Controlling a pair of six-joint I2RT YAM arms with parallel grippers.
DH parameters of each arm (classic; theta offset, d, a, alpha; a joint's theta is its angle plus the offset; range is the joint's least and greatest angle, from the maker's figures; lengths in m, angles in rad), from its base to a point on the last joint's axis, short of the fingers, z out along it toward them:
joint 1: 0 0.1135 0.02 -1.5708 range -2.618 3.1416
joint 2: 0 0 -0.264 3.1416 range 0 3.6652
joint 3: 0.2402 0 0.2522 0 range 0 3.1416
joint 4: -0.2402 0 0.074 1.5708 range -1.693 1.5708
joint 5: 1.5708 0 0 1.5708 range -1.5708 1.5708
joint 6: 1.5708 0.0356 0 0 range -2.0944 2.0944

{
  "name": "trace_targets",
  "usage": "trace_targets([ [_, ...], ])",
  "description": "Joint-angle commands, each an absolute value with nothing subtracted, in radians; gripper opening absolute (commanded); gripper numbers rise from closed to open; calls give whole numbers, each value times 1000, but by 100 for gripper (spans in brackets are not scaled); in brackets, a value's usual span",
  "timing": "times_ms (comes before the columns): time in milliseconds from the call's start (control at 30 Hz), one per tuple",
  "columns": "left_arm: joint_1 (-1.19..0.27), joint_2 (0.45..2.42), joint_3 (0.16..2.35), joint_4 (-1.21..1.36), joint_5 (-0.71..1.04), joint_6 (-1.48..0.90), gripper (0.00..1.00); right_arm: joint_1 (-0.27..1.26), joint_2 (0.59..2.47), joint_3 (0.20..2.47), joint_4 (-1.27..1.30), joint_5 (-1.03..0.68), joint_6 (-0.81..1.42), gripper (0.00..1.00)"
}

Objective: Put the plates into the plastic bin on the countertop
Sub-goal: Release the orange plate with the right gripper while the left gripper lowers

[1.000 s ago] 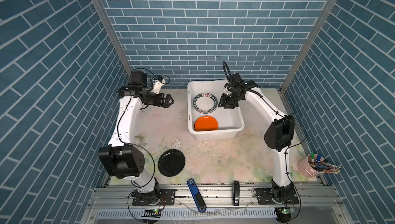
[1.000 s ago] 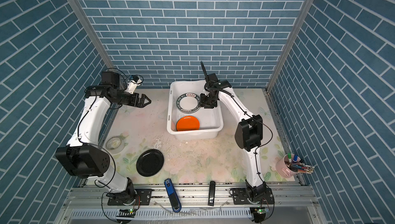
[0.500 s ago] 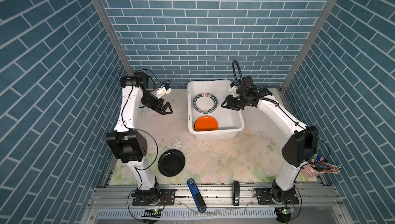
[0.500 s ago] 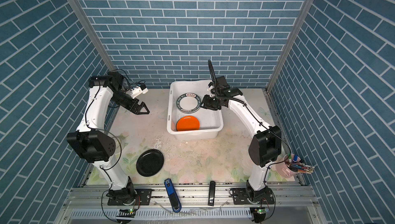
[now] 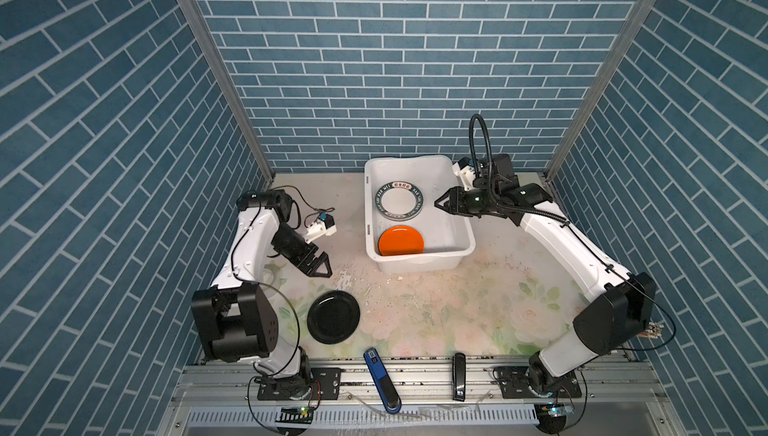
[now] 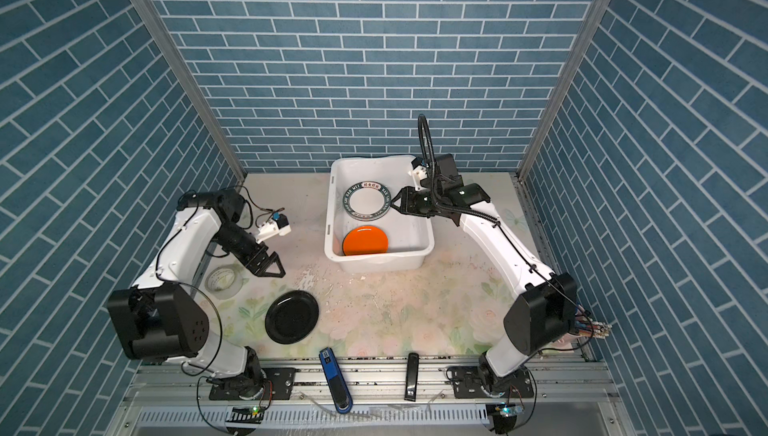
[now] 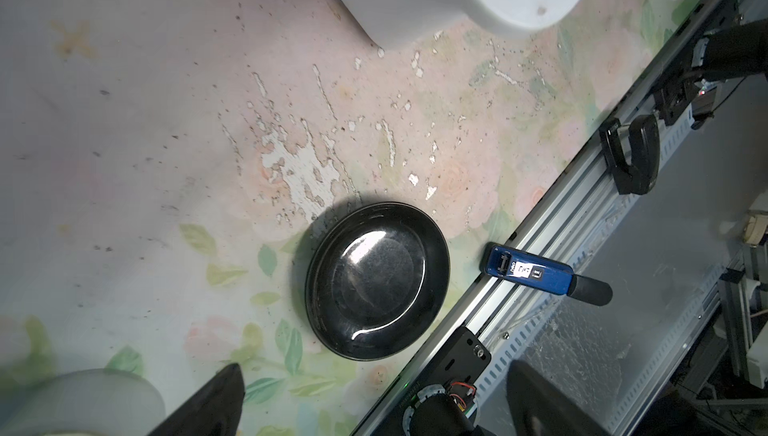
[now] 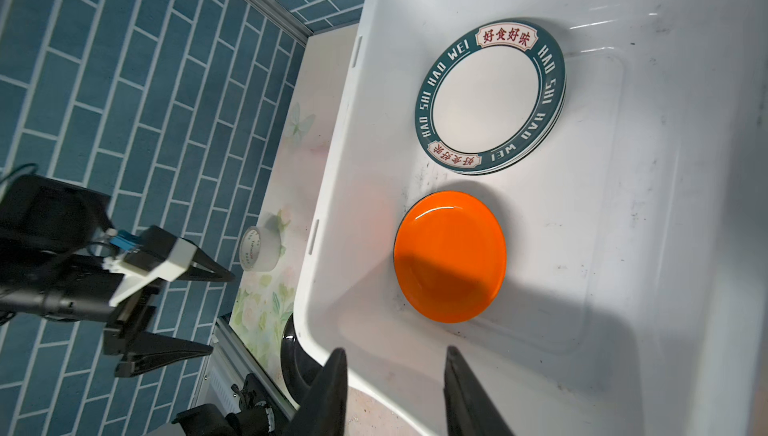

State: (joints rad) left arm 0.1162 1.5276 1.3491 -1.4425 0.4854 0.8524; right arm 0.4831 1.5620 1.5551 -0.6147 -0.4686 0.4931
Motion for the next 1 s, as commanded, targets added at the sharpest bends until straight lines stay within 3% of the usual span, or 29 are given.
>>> trace_targets([
  [0, 126, 1507, 1231, -1371, 515, 956, 99, 480, 1473, 1529, -631, -546, 481, 37],
  [200, 177, 1465, 1067, -1223, 498, 1005, 97, 480, 1351, 1434, -661, -606, 517, 35],
  [467, 304, 1673, 1095, -1226, 536, 1103, 84, 480, 1176, 1292, -621, -557, 588, 35],
  [967, 342, 1806, 1118, -1251, 504, 1177, 79, 480, 1027, 1138, -540, -503, 650, 35],
])
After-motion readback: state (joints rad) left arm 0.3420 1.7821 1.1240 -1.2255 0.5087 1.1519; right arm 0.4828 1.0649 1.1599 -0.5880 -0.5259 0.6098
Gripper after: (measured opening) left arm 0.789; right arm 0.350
